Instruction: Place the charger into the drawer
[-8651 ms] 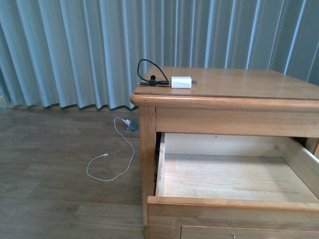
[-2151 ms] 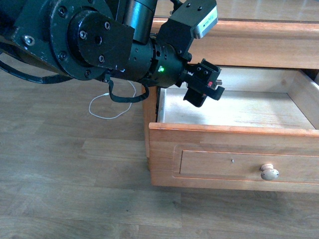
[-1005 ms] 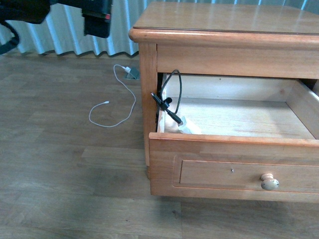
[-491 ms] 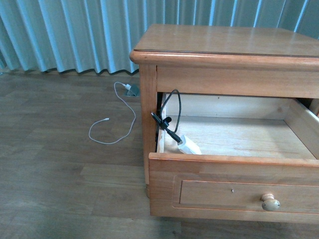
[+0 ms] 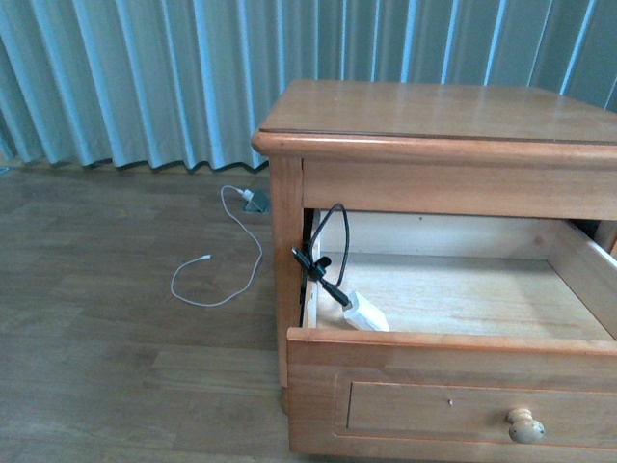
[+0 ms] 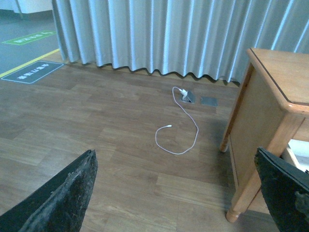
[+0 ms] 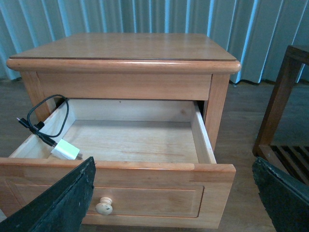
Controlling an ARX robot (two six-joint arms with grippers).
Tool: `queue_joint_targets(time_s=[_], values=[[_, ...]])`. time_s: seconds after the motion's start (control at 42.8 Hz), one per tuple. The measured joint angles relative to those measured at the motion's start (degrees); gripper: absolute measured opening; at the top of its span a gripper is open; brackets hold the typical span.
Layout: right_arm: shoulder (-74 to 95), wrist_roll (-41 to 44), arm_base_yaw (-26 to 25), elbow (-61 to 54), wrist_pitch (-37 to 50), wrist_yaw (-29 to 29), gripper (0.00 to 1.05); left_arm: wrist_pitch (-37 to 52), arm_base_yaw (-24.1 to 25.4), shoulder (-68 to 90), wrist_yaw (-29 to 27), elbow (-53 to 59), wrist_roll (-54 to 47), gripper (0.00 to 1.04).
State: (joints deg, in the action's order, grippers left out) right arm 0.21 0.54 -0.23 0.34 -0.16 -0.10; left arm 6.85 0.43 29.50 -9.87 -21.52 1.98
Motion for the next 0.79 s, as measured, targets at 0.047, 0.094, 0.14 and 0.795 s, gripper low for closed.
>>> queue_joint_targets(time_s=[0.047, 0.094, 0.14, 0.795], values=[[0.0, 0.0, 0.0, 0.0, 0.0, 0.0, 0.96, -0.81, 0.66, -1.68, -0.04, 0.31, 0.72, 0.99], [0.0, 0.0, 0.02, 0.0, 0.0, 0.0, 0.96, -0.85, 0.74, -2.08, -0.02, 0.31, 1.16, 0.99], [0.0, 0.0, 0.0, 0.0, 0.0, 0.02, 0.96, -0.87, 0.74, -2.01, 0.26, 0.33, 1.29, 0.99], [0.0, 0.0, 0.0, 0.0, 0.0, 0.02, 0.96, 2.21, -0.46, -13.84, 9.86, 15.23, -1.57, 0.04]])
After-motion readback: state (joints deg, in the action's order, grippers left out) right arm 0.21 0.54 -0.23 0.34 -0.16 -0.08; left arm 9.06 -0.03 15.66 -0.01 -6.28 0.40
